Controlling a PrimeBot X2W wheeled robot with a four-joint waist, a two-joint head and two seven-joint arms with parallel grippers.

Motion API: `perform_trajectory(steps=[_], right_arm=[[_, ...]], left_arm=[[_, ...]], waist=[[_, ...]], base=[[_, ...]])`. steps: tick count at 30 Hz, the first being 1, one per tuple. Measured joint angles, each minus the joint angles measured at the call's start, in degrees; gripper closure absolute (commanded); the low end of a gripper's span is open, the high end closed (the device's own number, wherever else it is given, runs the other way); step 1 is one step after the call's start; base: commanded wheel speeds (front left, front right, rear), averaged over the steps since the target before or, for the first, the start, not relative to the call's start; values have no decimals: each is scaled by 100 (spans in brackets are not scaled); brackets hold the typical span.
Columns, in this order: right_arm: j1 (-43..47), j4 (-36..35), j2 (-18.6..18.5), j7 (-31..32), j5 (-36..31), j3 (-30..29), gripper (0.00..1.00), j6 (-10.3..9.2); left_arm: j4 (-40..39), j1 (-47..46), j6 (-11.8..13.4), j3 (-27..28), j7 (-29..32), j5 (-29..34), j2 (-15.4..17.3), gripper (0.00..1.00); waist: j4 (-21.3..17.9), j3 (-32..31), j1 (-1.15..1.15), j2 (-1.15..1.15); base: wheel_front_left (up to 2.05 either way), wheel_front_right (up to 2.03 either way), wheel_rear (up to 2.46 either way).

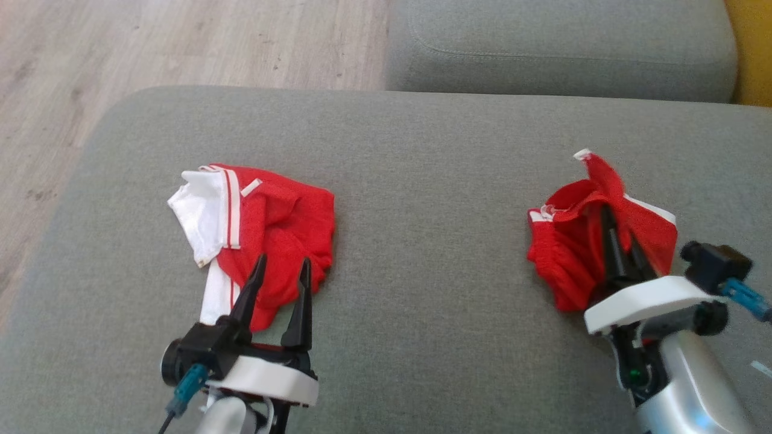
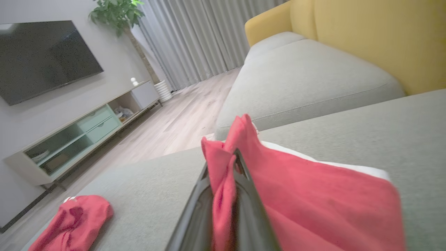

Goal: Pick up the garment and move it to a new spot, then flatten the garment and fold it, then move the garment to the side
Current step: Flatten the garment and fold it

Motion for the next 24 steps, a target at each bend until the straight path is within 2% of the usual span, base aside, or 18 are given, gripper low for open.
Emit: perform_trajectory(steps=[6, 14, 17, 18, 19, 24], right_arm=[[-3, 157, -277, -54, 319, 787, 100, 0], [-39, 591, -751, -82, 115, 1858, 100, 0], [-118, 712, -872, 104, 64, 2318, 100, 0], [-151, 735, -923, 191, 33, 2487, 31, 0], [-165, 743, -966, 226, -19, 2587, 0, 0], [-172, 617, -1103, 254, 21, 2696, 0, 1]], left_arm=[[14, 81, 0, 10, 0, 0, 1, 0], [34, 84, 43, 12, 0, 0, 2, 0], [44, 85, 44, 13, 0, 0, 2, 0], [45, 86, 44, 13, 0, -1, 2, 0], [46, 86, 44, 13, 0, -1, 2, 0], [47, 86, 52, 29, 0, -2, 2, 0]], waist=[[104, 2, 0, 0], [93, 35, 0, 0], [44, 30, 0, 0], [19, 28, 0, 0], [-7, 28, 0, 0], [-181, 22, 0, 0]], base=[[0, 0, 0], [0, 0, 0], [0, 0, 0], [0, 0, 0], [0, 0, 0], [0, 0, 0]])
